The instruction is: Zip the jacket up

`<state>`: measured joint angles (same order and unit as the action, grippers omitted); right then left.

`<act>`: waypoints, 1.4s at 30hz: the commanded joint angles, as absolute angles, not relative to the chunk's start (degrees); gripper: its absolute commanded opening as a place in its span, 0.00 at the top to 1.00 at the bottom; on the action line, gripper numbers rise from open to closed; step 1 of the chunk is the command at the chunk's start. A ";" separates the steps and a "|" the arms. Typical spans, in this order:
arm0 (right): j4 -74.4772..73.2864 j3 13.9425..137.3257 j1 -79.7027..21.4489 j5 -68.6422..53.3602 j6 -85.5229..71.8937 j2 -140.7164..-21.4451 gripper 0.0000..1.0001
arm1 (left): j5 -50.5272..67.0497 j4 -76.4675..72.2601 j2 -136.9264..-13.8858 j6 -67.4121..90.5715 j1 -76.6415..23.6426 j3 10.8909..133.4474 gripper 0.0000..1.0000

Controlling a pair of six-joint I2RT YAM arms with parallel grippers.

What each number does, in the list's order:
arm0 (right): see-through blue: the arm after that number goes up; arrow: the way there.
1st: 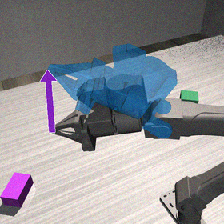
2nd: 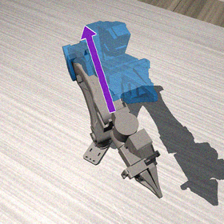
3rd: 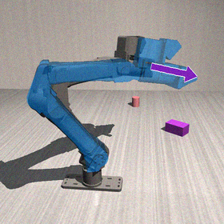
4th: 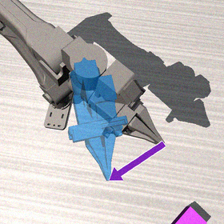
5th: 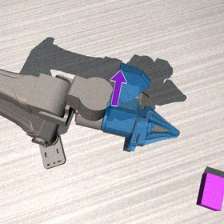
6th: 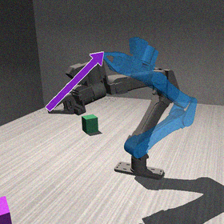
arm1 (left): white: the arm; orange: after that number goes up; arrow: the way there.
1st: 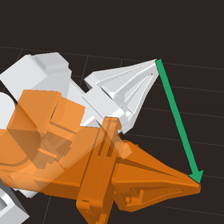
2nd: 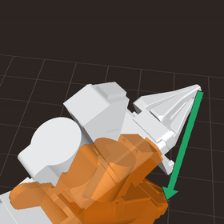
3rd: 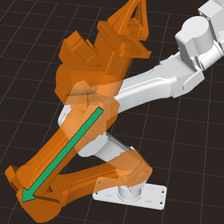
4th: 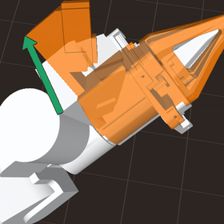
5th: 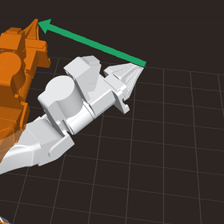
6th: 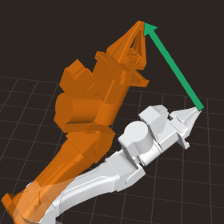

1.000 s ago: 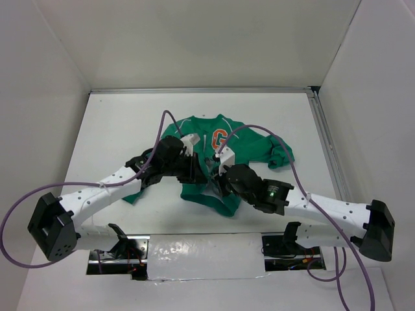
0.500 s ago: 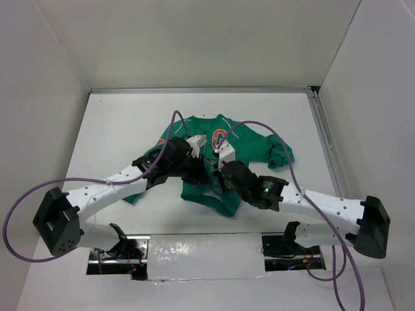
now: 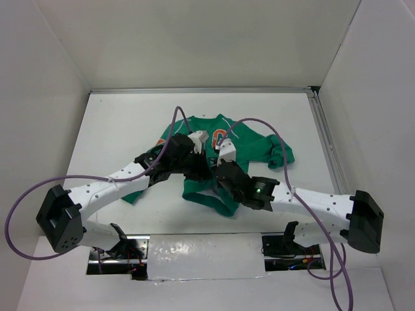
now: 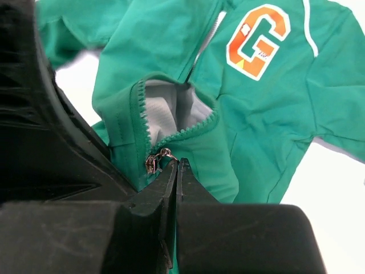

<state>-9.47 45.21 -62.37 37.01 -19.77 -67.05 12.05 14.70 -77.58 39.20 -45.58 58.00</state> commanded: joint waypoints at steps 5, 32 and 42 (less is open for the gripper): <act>-14.66 50.89 -60.03 20.74 -16.61 -65.22 1.00 | 8.70 29.36 -78.75 41.75 -46.67 61.70 0.83; -23.64 57.65 -37.53 -36.47 -19.25 -71.98 1.00 | -13.34 15.04 -59.32 14.25 -61.95 49.57 0.01; -23.64 58.36 -34.19 -44.55 -19.95 -74.00 1.00 | -25.75 10.38 -64.51 5.54 -65.30 51.50 0.01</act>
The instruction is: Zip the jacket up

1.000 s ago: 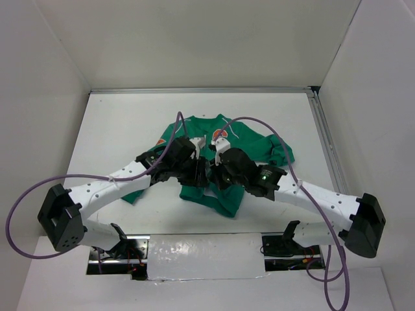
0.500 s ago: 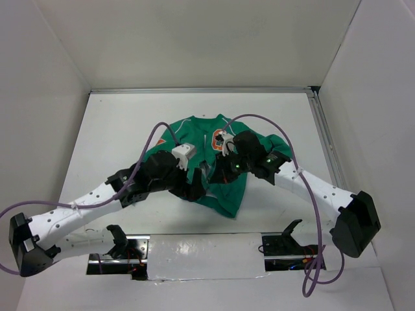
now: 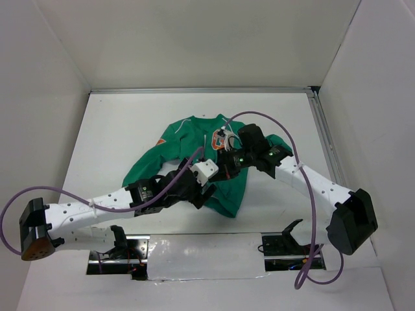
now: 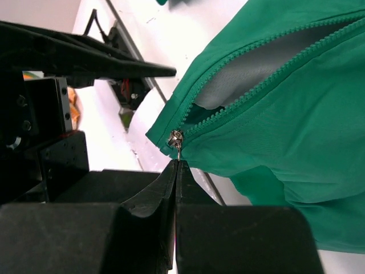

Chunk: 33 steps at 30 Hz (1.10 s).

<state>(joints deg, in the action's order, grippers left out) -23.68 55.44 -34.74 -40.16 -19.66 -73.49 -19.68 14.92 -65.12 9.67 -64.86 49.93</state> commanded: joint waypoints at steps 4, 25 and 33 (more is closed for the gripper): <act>-23.82 58.80 -33.66 -45.52 -19.69 -74.88 1.00 | -26.28 8.35 -63.72 2.90 -65.22 50.80 0.03; -24.70 60.21 -30.94 -46.40 -19.25 -75.76 1.00 | -25.56 7.48 -68.11 -3.86 -65.30 50.71 0.15; -26.01 59.76 -30.85 -47.11 -18.55 -75.41 1.00 | -29.53 6.60 -68.82 -5.62 -65.30 51.33 0.23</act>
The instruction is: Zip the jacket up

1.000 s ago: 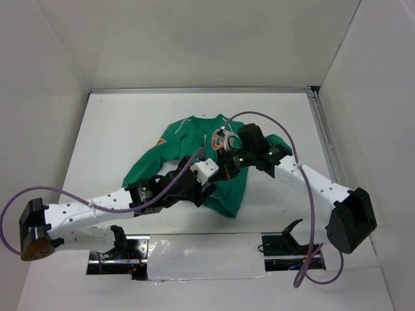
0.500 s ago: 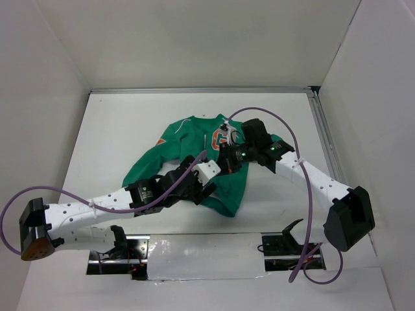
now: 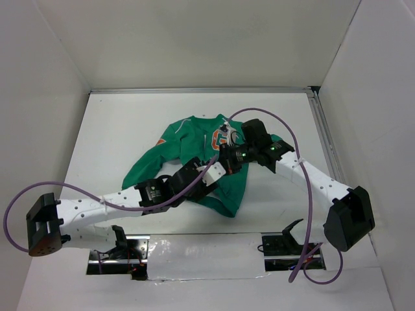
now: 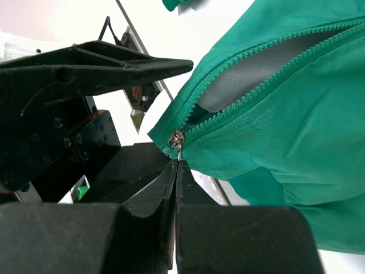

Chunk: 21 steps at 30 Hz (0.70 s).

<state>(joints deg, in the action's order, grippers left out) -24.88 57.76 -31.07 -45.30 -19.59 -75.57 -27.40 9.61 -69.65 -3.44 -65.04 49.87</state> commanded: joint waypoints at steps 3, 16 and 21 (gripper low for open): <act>-26.01 59.59 -30.85 -47.72 -18.37 -75.15 1.00 | -27.17 3.53 -67.94 -7.90 -65.22 50.28 0.35; -19.78 62.14 -34.27 -21.22 -22.24 -73.13 1.00 | -22.06 3.16 -70.32 -9.85 -65.48 50.54 1.00; -19.60 64.16 -37.60 -7.97 -19.61 -72.07 1.00 | -20.04 5.01 -68.12 -6.87 -65.57 49.84 1.00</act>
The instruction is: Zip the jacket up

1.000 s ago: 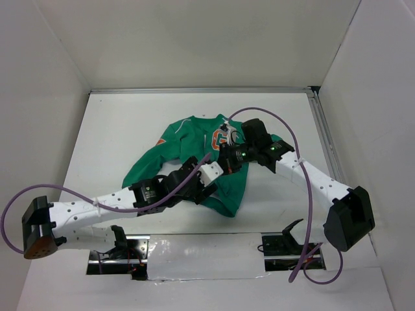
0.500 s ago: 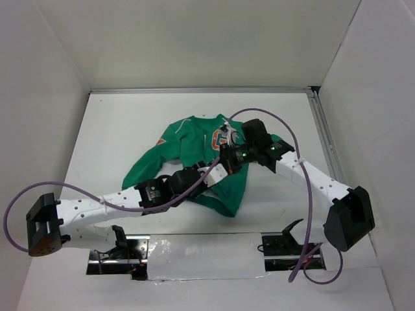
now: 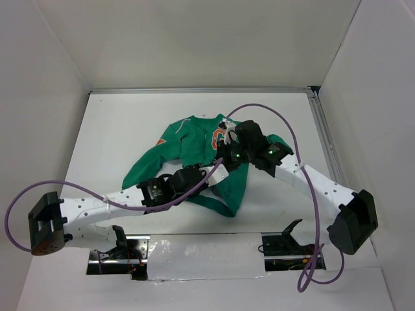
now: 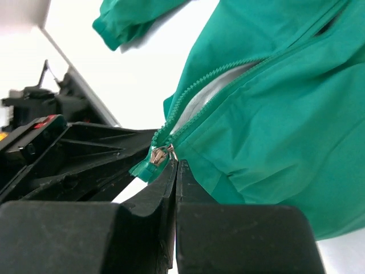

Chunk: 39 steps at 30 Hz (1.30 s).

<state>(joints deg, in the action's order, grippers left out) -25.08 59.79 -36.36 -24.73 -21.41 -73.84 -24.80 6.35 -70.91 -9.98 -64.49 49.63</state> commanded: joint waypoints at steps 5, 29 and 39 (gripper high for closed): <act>-16.45 61.80 -42.62 -0.18 -11.00 -71.28 1.00 | -14.17 4.40 -65.31 -6.24 -65.65 48.61 1.00; -1.14 54.14 -46.41 13.27 -2.38 -73.04 1.00 | -4.66 1.76 -54.41 -8.26 -65.74 45.62 1.00; -1.76 49.67 -43.34 7.65 -13.78 -66.10 0.75 | -10.28 -3.16 -56.16 -6.68 -65.83 40.53 1.00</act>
<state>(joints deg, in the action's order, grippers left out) -4.97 51.20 -45.30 9.45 -8.95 -69.67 -8.64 2.87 -55.81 -8.27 -65.47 41.95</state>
